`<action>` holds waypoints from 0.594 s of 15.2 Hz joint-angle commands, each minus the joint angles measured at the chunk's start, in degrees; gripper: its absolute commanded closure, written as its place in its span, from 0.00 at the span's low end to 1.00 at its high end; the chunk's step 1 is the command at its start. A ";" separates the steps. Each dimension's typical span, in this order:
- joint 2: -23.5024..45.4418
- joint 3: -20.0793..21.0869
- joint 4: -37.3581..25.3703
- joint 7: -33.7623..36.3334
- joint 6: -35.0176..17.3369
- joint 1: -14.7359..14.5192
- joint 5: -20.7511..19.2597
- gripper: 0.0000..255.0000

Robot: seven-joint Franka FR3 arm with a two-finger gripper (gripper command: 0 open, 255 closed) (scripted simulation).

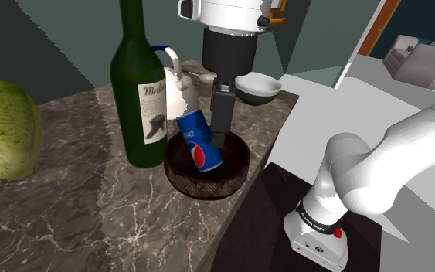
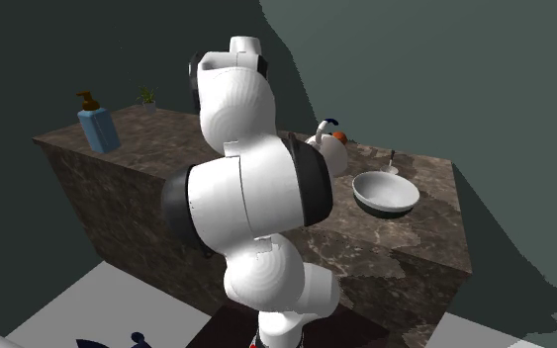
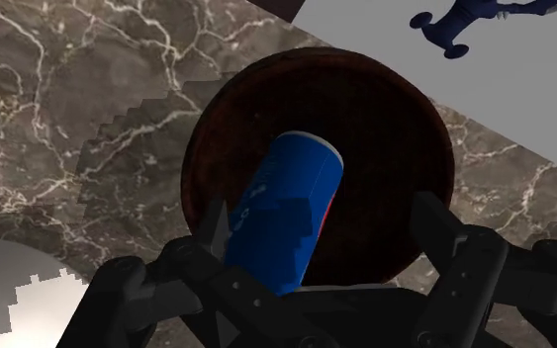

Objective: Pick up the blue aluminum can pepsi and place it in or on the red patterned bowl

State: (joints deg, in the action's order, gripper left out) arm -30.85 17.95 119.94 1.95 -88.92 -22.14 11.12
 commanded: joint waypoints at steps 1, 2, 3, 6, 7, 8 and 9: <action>0.94 -0.27 -4.21 0.33 3.30 0.20 -0.35 0.00; 1.48 -0.38 -6.18 0.46 4.74 0.31 -0.52 0.00; 1.48 -0.38 -6.18 0.46 4.74 0.31 -0.52 0.00; 1.48 -0.38 -6.18 0.46 4.74 0.31 -0.52 0.00; 1.48 -0.38 -6.18 0.46 4.74 0.31 -0.52 0.00; 1.48 -0.38 -6.18 0.46 4.74 0.31 -0.52 0.00; 1.48 -0.38 -6.18 0.46 4.74 0.31 -0.52 0.00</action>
State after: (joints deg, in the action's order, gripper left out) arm -29.36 17.57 113.77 2.41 -84.20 -21.82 10.59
